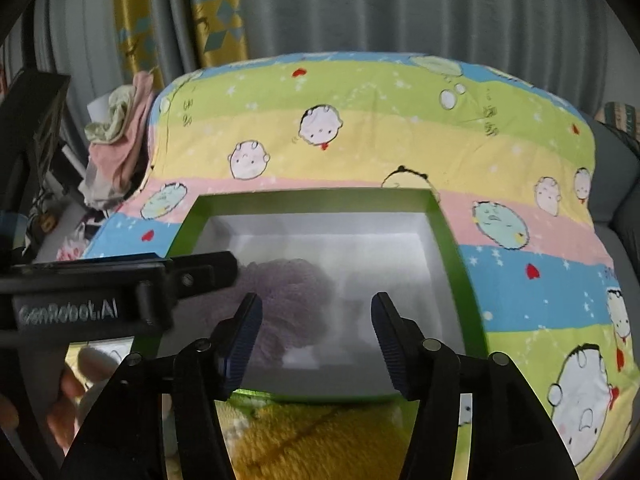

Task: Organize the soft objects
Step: 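Carry the bath puff into the green box and open the right gripper, then move the right gripper toward the light-blue plush elephant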

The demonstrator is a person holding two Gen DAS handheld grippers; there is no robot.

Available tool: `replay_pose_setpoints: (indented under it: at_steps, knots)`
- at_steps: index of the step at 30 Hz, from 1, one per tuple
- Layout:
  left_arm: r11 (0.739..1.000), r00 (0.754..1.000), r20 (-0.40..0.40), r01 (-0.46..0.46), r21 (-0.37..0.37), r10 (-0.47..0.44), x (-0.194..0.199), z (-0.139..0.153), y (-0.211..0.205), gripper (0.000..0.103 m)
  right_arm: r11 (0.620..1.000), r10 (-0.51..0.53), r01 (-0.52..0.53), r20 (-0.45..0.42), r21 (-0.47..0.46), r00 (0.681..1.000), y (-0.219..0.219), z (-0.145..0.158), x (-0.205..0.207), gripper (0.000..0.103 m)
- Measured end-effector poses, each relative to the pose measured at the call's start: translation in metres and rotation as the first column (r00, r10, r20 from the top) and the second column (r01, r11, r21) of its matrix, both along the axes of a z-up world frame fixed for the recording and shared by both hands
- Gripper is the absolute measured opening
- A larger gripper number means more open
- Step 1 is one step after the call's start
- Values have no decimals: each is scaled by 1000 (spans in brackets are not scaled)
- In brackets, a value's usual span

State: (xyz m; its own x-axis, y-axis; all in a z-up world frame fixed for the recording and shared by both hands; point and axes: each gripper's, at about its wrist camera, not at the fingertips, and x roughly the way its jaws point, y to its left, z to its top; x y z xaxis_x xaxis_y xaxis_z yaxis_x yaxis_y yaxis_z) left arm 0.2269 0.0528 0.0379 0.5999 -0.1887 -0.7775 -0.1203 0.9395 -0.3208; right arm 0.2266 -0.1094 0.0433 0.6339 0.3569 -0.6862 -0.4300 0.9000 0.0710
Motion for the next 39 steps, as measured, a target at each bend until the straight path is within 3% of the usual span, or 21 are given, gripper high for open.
replay_pose_setpoints:
  at_steps: [5,12,17,22,31,39]
  knots:
    - [1000,999,45,12,8,-12,-25,15,-1,102,999,18,-19,44,27,999,-14,13,-32,59]
    - [1000,995,95,13,6,-13,-70,29,-1,102,996,43,-49,82,76,996,-30,24,-79,63]
    - [999,991,136,-15,53,8,-115,35,-1,102,994,61,-69,91,89,994,-40,22,-115,72]
    - [992,992,122,-47,120,32,-152,24,-7,102,994,64,-71,84,82,994,-47,18,-145,80]
    - [984,996,84,-28,177,14,-199,-1,-31,102,997,64,-66,65,38,996,-56,6,-189,80]
    - [978,995,96,-36,203,17,-222,-4,-36,102,998,44,-45,23,55,999,-67,-7,-201,80]
